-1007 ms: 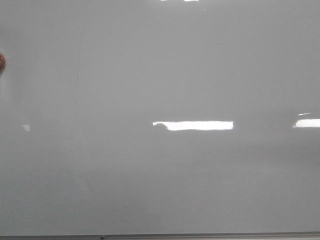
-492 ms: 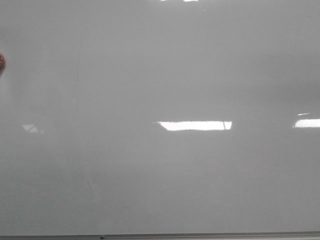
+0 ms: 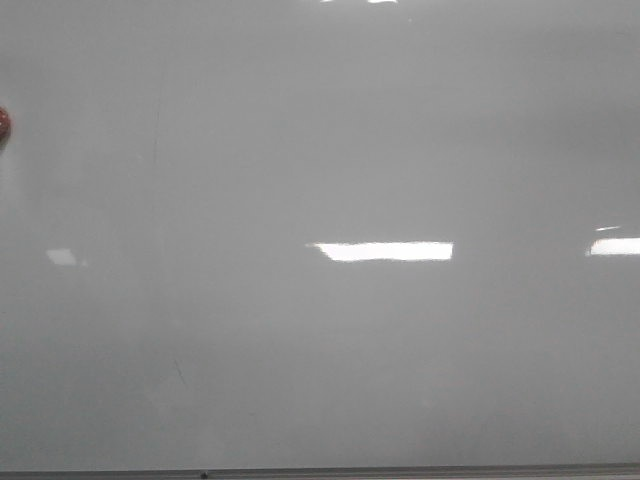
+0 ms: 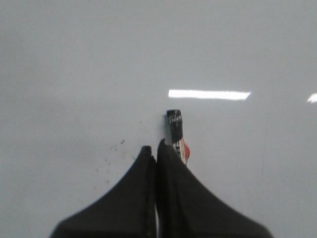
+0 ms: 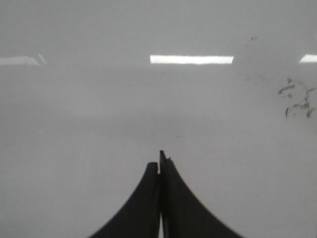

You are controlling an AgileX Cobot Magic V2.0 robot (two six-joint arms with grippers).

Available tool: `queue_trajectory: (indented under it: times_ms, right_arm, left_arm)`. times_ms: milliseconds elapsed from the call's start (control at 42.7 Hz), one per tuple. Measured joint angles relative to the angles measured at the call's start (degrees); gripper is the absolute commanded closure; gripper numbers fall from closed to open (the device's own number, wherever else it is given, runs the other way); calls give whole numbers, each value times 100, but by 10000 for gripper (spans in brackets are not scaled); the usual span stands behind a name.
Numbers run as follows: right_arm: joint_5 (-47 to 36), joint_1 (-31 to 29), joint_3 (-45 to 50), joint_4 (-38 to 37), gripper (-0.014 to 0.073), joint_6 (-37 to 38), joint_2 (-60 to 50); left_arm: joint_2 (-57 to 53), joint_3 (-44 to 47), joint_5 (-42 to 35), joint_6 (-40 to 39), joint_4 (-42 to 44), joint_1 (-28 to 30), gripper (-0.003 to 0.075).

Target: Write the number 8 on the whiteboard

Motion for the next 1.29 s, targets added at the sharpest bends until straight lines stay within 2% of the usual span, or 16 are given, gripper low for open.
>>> queue_trajectory:
  times_ms: [258, 328, 422, 539, 562, 633, 679, 797, 890, 1125, 1289]
  right_arm:
    - [106, 0, 0, 0, 657, -116, 900]
    - [242, 0, 0, 0, 625, -245, 1094]
    - [362, 27, 0, 8, 484, -324, 1282]
    - [412, 77, 0, 8, 244, -392, 1326]
    - [412, 86, 0, 8, 183, -404, 1326]
    - [424, 101, 0, 12, 78, -413, 1335]
    - [424, 106, 0, 12, 35, -413, 1335]
    - [424, 106, 0, 21, 36, -426, 1335]
    - [424, 106, 0, 21, 36, -439, 1335]
    - [424, 106, 0, 24, 36, -451, 1335]
    - [426, 106, 0, 34, 36, -451, 1335]
  left_arm:
    - [635, 136, 230, 0, -8, 0, 741]
    - [809, 145, 233, 0, -8, 0, 741]
    - [1022, 145, 243, 0, -8, 0, 741]
    - [1260, 145, 243, 0, -8, 0, 714]
    - [1306, 145, 243, 0, -8, 0, 694]
    - [1468, 145, 243, 0, -8, 0, 601]
    - [1578, 145, 243, 0, -8, 0, 499]
    - [1783, 145, 243, 0, -8, 0, 242]
    - [1914, 145, 201, 0, -12, 0, 136]
    - [2369, 145, 0, 0, -21, -474, 166]
    - [2915, 145, -624, 0, -34, -747, 214]
